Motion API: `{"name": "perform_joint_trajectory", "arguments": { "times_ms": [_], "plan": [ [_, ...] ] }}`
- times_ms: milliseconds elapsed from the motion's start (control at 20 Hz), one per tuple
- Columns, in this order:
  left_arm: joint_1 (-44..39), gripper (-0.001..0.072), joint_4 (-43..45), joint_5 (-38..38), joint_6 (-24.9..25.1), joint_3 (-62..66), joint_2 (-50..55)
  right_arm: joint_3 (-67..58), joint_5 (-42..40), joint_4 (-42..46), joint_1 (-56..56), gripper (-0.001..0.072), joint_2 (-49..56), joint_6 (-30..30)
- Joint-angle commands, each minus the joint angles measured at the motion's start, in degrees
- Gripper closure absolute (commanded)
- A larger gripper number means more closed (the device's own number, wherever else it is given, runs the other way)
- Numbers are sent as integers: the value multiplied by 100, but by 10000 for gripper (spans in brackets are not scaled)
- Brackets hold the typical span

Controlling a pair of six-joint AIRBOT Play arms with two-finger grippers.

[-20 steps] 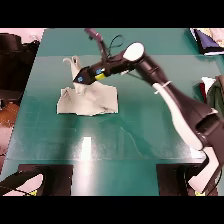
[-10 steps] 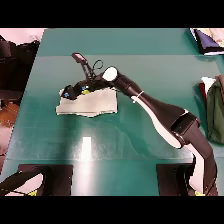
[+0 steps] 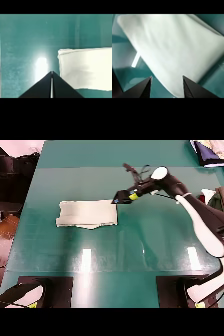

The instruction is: Fold the shirts.

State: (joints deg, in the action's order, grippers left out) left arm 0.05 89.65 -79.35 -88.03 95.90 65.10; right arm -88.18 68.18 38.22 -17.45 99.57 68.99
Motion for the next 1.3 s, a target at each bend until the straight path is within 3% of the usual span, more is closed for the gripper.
{"name": "perform_joint_trajectory", "arguments": {
  "times_ms": [0,100,300,550,650,750,800,850,900,1150,1250],
  "plan": [
    [4,679,-2,125,0,-199,0,1075,-772,-22,446,236,-448,170],
    [4,679,-4,133,0,-249,0,1434,-1167,-538,400,-4,-382,170],
    [4,679,-4,133,0,-254,2,1655,-1421,-1362,83,-3,85,168],
    [4,679,-4,127,2,-254,0,903,-1386,-1622,-614,3,828,168],
    [4,679,-4,125,2,-254,0,516,-1408,-1622,-861,47,1043,168],
    [4,679,-4,94,2,-254,0,223,-1377,-1609,-1014,363,1165,155],
    [4,679,-4,76,0,-254,0,146,-1377,-1593,-1045,428,1165,140],
    [4,679,-4,70,2,-254,0,52,-1351,-1569,-1040,593,1158,52],
    [4,679,-4,72,2,-254,0,-50,-1290,-1572,-1003,696,1158,-85],
    [4,679,-4,44,17,-254,0,-299,-1152,-1495,-328,697,693,-155],
    [4,679,-4,48,17,-254,0,-299,-1091,-944,192,698,310,-120]
  ]
}}
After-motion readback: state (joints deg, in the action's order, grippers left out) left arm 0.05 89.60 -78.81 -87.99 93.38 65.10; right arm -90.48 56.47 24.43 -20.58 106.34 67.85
